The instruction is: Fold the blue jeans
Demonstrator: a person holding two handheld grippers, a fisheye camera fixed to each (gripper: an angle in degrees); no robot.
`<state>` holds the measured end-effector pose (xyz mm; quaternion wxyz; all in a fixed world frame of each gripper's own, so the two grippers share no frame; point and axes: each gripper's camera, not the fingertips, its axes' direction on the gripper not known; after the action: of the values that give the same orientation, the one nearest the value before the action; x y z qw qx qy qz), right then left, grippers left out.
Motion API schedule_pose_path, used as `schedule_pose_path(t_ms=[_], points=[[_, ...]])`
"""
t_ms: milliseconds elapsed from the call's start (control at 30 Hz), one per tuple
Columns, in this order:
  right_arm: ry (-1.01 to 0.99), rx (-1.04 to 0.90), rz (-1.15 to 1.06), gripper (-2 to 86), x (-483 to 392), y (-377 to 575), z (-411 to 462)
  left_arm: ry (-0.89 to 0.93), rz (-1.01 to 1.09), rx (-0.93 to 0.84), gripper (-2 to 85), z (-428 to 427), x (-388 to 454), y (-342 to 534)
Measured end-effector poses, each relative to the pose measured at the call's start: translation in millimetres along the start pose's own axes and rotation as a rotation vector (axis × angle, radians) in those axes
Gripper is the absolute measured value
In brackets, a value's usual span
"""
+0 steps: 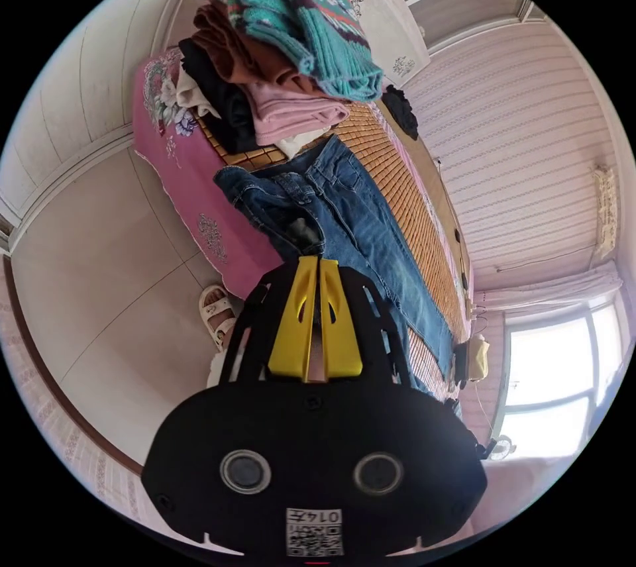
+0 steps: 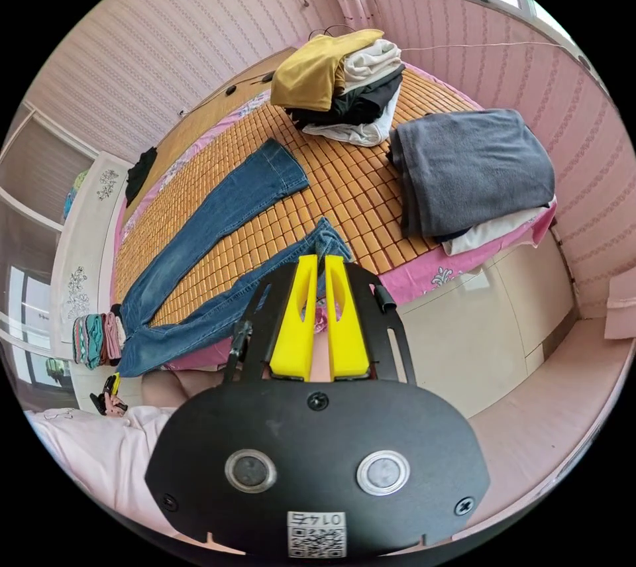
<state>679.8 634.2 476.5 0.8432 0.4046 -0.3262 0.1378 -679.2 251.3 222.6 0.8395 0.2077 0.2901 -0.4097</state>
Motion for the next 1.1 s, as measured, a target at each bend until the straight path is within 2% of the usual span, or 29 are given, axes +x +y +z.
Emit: schedule_pose_path(t_ms=[133,300,400,467,567,633,767,833,900,967,1000,1100], points=[[0.046,-0.015,-0.091,1.4,-36,-24,12,-0.043,0.097,0.014,-0.9,-9,27,1],[0.009,0.041,-0.169,1.9,-85,-101,31,0.063,0.261,0.085,-0.1,14,107,-42],[-0.032,0.095,-0.185,3.2,-121,-164,56,0.084,0.274,0.091,3.7,56,147,-78],[-0.013,0.087,-0.121,6.8,-140,-199,91,0.022,0.209,0.057,5.5,85,160,-92],[-0.005,0.028,-0.126,14.6,-153,-206,131,-0.023,0.124,0.033,5.9,111,168,-92],[0.007,-0.009,-0.135,16.0,-148,-196,152,-0.019,0.153,0.009,5.6,122,174,-80],[0.127,-0.061,-0.047,16.3,-114,-161,190,-0.133,0.341,-0.18,5.2,162,198,-32],[0.099,-0.111,-0.015,16.1,-102,-152,207,-0.19,0.436,-0.27,5.0,185,213,-8],[0.054,-0.188,-0.003,15.1,-99,-149,226,-0.293,0.567,-0.389,4.7,221,235,23],[0.125,-0.179,-0.033,12.1,-110,-148,233,-0.427,0.652,-0.463,3.7,247,247,43],[0.135,-0.189,-0.049,10.8,-113,-149,235,-0.472,0.737,-0.44,2.7,254,257,53],[0.16,-0.229,-0.144,6.3,-126,-150,236,-0.48,0.745,-0.486,0.1,265,270,61]])
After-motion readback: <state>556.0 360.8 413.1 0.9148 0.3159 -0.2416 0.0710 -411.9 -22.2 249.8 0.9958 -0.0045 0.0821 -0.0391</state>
